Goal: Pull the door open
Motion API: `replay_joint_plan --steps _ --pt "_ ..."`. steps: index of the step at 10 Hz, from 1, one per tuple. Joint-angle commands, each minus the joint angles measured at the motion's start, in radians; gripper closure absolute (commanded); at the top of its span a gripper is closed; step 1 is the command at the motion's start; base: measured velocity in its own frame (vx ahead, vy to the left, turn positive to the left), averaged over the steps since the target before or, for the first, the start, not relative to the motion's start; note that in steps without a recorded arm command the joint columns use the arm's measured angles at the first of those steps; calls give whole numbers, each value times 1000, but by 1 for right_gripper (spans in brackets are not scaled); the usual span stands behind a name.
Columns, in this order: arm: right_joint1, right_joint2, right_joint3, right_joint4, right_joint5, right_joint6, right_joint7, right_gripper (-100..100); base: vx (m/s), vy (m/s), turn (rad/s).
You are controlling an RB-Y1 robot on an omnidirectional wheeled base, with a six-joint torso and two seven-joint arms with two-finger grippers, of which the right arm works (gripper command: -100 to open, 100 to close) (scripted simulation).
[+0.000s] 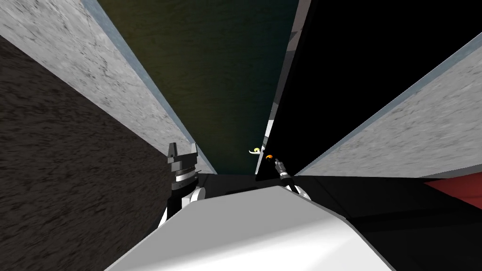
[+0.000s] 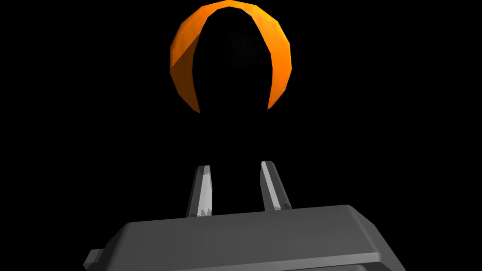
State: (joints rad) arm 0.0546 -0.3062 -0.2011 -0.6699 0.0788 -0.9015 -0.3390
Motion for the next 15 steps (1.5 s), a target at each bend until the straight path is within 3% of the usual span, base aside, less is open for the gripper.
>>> replay_joint_plan --steps 1,5,9,10,11,12,15 --pt "12 -9 9 14 8 -29 -18 100 -164 -58 199" --pt "59 -52 38 30 39 -122 -85 100 -211 -83 243" --pt "94 -84 61 42 62 -193 -135 100 -180 -81 188" --pt "96 -86 62 43 64 -196 -138 100 -132 -52 127" --pt "96 -89 54 36 59 -181 -133 100 -46 -20 11" --pt "107 -94 55 49 66 -209 -142 100 -144 -13 211" --pt "122 -102 56 64 75 -247 -153 100 -185 -62 171"
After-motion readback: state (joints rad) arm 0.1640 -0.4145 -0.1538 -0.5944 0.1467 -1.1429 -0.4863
